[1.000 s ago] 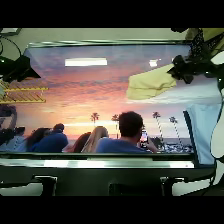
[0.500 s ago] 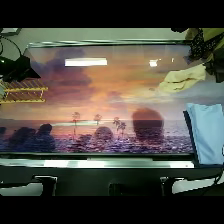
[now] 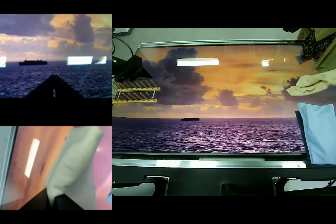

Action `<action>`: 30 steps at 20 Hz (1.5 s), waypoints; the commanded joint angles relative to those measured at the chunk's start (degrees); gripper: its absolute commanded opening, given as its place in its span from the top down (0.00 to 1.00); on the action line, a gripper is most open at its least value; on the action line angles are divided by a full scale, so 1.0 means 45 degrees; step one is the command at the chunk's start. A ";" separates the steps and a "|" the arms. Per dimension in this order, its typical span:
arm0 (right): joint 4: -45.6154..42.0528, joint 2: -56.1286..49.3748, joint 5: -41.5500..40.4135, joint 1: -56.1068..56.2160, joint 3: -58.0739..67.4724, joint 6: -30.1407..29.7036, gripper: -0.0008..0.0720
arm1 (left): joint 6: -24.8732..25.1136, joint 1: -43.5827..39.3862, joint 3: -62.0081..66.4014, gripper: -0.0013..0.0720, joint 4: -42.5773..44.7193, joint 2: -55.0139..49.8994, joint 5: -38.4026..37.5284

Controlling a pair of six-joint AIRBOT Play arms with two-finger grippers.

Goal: Fold the clothes and pants, and hang the long-sleeved shirts on hangers.

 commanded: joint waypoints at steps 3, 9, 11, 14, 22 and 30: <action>-0.2832 0.0903 0.2584 -0.0583 0.0005 0.1132 0.95 | -0.0107 0.0000 0.0000 0.96 0.0005 0.0010 0.0000; -0.3512 0.2084 0.4629 -0.0583 0.0005 0.1268 0.95 | -0.0097 0.0005 0.0000 0.96 0.0005 0.0010 -0.0442; -0.3861 0.2497 0.5153 -0.0578 0.0005 0.1263 0.95 | -0.0058 0.0000 0.0000 0.96 0.0005 0.0010 -0.0568; -0.4794 0.2764 0.6713 -0.0578 0.0005 0.1005 0.95 | -0.0063 0.0000 0.0000 0.96 0.0005 0.0010 -0.0568; -0.7315 0.2977 0.9666 -0.0544 -0.1360 -0.1025 0.95 | -0.0063 0.0000 0.0000 0.96 0.0005 0.0010 -0.0568; -1.0428 0.4090 0.8461 -0.0573 -0.7339 -0.1598 0.95 | -0.0068 0.0000 0.0000 0.96 0.0010 0.0005 -0.0568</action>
